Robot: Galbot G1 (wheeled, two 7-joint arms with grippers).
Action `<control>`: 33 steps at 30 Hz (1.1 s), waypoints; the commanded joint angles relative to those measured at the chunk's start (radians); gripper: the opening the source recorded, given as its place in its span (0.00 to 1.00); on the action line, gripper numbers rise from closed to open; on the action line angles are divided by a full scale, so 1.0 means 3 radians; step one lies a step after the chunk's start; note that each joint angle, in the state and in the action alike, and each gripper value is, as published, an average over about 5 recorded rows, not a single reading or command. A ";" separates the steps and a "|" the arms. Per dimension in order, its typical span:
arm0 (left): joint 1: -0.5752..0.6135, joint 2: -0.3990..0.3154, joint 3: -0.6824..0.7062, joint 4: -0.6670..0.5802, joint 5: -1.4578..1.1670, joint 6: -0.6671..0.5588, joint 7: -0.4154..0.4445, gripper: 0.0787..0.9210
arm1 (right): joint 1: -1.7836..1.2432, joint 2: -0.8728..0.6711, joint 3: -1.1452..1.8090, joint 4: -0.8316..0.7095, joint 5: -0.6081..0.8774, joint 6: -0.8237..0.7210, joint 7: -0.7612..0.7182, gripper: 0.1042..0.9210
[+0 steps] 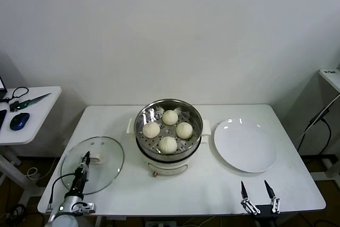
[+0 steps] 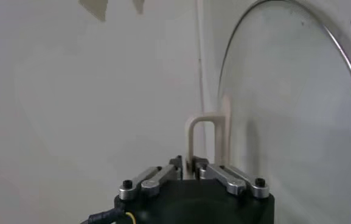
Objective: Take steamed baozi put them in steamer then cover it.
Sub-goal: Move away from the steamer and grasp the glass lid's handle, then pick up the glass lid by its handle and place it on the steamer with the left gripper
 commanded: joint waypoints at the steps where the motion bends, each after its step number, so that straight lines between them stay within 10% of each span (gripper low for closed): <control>1: 0.0023 0.0014 -0.0008 -0.0147 -0.0166 0.0008 0.0032 0.10 | -0.0011 0.0008 -0.0004 0.0036 -0.0023 0.0003 -0.0003 0.88; 12: 0.0289 0.0428 -0.0081 -0.1681 -0.1286 0.0434 0.0737 0.06 | 0.0017 0.0063 0.0017 0.0097 -0.0266 -0.0139 0.0198 0.88; 22: 0.0092 0.0896 0.0432 -0.2814 -0.1366 0.1659 0.1587 0.06 | 0.0011 0.0002 -0.0039 0.0057 -0.0322 -0.0324 0.0138 0.88; 33: -0.0576 0.0462 0.1714 -0.2805 -0.0424 0.2356 0.2094 0.06 | 0.0037 -0.0116 -0.0074 -0.0007 -0.0223 -0.0262 0.0102 0.88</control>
